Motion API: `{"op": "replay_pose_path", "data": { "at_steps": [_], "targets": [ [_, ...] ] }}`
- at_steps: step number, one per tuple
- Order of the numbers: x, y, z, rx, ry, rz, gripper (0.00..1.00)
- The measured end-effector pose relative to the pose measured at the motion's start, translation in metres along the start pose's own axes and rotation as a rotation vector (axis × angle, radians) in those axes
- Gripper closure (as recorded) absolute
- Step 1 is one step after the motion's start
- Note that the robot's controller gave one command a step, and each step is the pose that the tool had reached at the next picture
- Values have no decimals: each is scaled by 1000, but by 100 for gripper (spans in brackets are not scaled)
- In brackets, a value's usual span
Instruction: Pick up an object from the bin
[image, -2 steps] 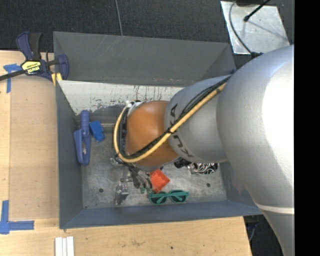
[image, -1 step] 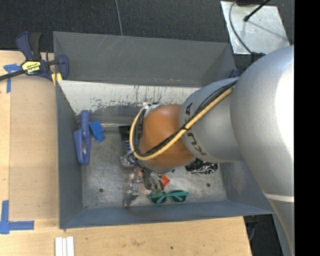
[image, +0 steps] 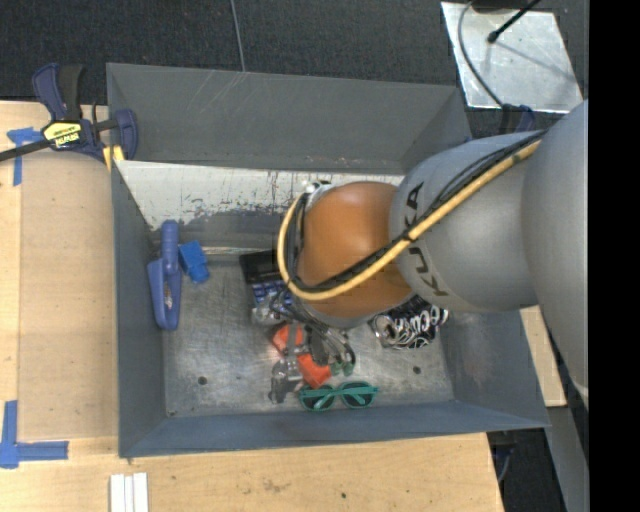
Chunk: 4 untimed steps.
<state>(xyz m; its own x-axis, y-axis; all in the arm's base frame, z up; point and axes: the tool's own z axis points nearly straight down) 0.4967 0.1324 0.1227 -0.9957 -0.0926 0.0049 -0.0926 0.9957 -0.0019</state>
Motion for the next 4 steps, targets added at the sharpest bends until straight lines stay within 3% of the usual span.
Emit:
{"op": "replay_pose_path", "data": {
  "at_steps": [1,2,3,4],
  "targets": [
    [-25,-18,-20,-2,-16,-110,0],
    [-23,-41,29,-3,-13,-16,0],
    [-54,-35,46,1,-7,-123,0],
    [-37,-67,45,-10,-33,-171,0]
  ]
}}
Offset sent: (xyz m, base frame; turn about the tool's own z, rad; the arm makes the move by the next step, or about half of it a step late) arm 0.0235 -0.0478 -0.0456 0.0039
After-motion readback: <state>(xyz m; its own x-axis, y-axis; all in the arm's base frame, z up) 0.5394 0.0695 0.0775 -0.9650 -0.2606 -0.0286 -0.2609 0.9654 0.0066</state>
